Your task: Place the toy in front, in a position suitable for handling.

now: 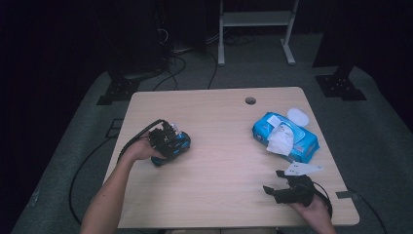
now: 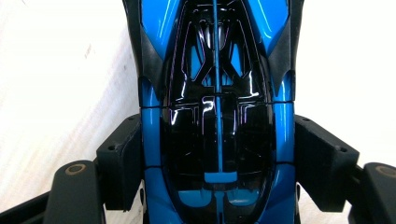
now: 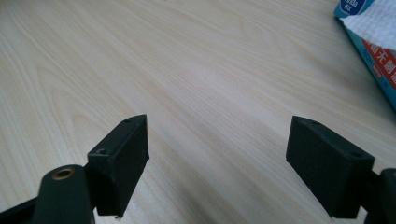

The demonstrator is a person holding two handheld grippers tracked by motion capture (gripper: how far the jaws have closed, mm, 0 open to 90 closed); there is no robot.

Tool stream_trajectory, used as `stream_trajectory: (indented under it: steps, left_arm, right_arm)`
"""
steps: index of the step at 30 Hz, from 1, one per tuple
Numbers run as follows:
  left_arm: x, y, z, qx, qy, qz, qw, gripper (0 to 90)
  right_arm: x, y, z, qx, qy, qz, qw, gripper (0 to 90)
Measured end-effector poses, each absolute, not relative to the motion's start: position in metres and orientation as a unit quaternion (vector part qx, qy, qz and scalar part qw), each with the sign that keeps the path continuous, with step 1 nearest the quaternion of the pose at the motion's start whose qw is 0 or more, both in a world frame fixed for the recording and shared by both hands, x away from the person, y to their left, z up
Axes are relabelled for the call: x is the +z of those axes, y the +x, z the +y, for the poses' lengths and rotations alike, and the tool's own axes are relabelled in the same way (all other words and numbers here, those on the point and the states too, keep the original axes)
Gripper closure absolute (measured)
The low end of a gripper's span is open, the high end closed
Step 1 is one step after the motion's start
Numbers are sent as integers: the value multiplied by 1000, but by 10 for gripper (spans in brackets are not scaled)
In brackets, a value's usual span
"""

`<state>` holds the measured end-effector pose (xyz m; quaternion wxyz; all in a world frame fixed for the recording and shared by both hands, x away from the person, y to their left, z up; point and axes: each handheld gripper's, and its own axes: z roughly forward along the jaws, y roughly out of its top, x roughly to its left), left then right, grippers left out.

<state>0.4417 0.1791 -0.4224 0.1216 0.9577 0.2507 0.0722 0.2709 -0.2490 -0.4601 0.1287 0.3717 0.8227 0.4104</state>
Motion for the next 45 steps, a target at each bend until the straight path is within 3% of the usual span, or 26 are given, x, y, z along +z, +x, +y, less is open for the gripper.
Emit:
stream_trajectory:
  steps: [9,17,25,45]
  left_arm:
    - [-403,423,138,79,969,183,147,259]
    - [-411,398,67,54,980,99,166,259]
    - [-422,379,22,34,985,50,162,259]
    - [-448,375,11,14,988,42,148,258]
  right_arm:
    - [-457,271,-253,416,378,816,135,202]
    - [-455,270,-258,422,383,810,141,202]
    - [-454,270,-264,427,389,803,145,202]
    - [-454,271,-260,422,382,809,147,202]
